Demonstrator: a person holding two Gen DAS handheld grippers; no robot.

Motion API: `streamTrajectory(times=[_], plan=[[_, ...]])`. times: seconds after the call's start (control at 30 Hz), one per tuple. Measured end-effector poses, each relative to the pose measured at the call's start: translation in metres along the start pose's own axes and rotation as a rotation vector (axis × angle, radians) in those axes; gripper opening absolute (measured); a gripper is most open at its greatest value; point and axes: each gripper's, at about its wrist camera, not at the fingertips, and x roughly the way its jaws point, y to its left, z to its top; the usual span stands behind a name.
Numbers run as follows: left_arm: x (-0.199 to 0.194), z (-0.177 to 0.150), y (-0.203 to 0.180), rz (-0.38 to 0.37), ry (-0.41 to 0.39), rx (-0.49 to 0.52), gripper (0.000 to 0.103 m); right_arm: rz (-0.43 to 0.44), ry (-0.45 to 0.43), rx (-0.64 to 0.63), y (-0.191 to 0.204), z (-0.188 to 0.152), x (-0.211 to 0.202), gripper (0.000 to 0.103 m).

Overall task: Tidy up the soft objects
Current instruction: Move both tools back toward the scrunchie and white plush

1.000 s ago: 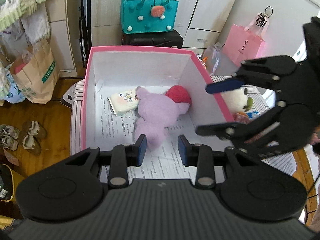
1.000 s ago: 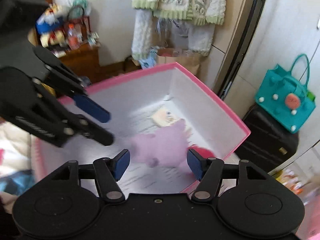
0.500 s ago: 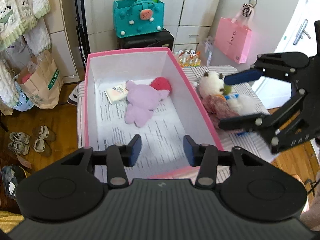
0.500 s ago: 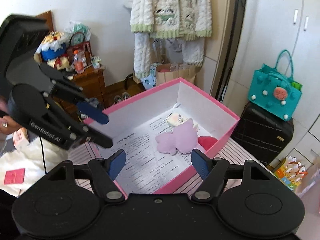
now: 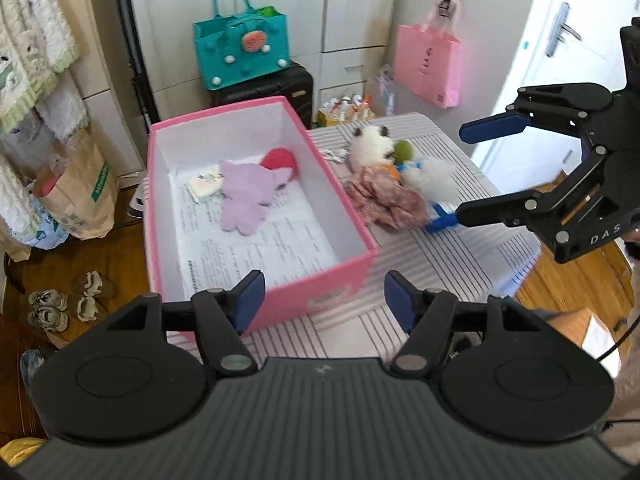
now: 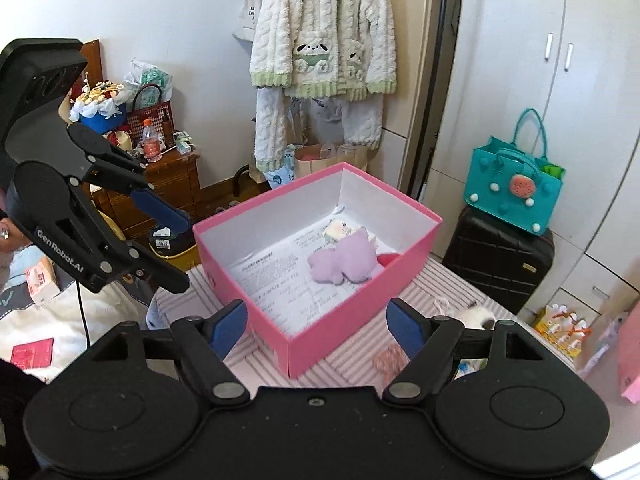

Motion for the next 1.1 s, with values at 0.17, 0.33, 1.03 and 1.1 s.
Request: streamTrajectory(times=[0.17, 0.33, 1.03, 1.1], plan=[[0.002, -0.015, -0.019, -0.024, 0.004, 0.025, 0.067, -0.017, -0.021, 0.013, 0.007, -0.027, -0.023, 0.082], [0.000, -0.024, -0.036, -0.015, -0.064, 0.054, 0.071, -0.040, -0.021, 0.022, 0.011, -0.058, -0.035, 0.084], [0.060, -0.074, -0.081, -0.071, -0.135, 0.067, 0.073, -0.036, -0.021, 0.235, -0.032, -0.160, -0.007, 0.084], [0.067, -0.072, -0.086, -0.083, -0.153, 0.071, 0.073, -0.026, -0.050, 0.266, -0.042, -0.165, -0.007, 0.084]])
